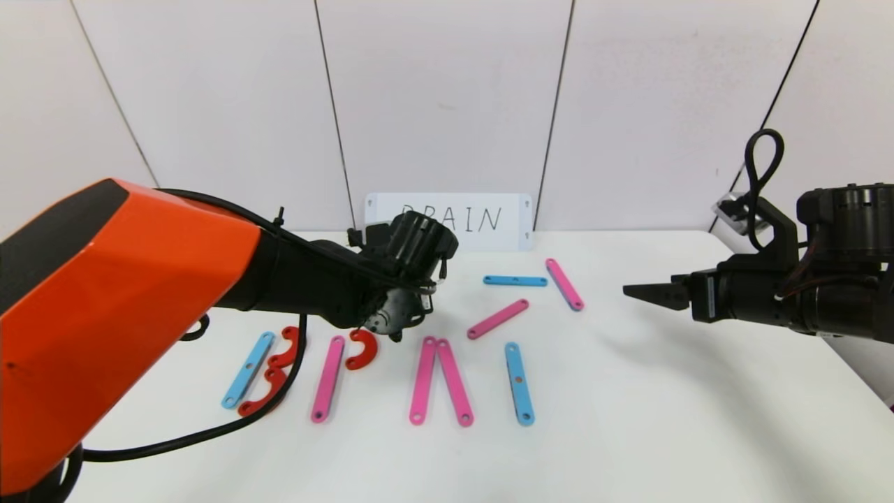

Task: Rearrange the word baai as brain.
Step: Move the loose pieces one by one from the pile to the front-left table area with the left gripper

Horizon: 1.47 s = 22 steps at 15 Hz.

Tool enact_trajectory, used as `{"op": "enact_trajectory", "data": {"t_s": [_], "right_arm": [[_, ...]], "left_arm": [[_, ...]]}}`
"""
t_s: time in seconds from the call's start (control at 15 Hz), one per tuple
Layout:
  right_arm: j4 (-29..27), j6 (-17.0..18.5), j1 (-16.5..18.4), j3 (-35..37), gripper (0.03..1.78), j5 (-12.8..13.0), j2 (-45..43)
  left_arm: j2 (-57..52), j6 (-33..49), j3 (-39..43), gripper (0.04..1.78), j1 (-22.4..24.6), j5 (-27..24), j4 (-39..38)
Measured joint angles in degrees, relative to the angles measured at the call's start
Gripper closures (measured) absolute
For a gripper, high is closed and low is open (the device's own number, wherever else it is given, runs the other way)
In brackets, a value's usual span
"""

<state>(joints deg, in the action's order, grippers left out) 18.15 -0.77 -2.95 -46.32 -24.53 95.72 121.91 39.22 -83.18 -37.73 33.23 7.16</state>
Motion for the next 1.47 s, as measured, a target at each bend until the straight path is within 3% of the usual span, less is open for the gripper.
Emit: {"op": "enact_trajectory", "data": {"t_s": [0.27,0.47,0.8,1.47], "right_arm": [[0.01,0.00,-0.02,0.00,0.08,0.00,0.01],[0.00,0.00,-0.02,0.00,0.08,0.00,0.01],[0.00,0.00,-0.02,0.00,0.08,-0.09,0.09],[0.00,0.02,-0.27,0.00,0.08,0.00,0.39]], "left_arm": [[-4.24,12.13,1.71,1.54,-2.78,2.51,10.70],[-6.83,16.73,3.55,1.54,-4.44,2.55,15.45],[-9.50,17.77,10.89,1.54,-5.88,1.85,14.17],[-9.89,24.70,17.10,1.54,-8.72,2.02,13.62]]}}
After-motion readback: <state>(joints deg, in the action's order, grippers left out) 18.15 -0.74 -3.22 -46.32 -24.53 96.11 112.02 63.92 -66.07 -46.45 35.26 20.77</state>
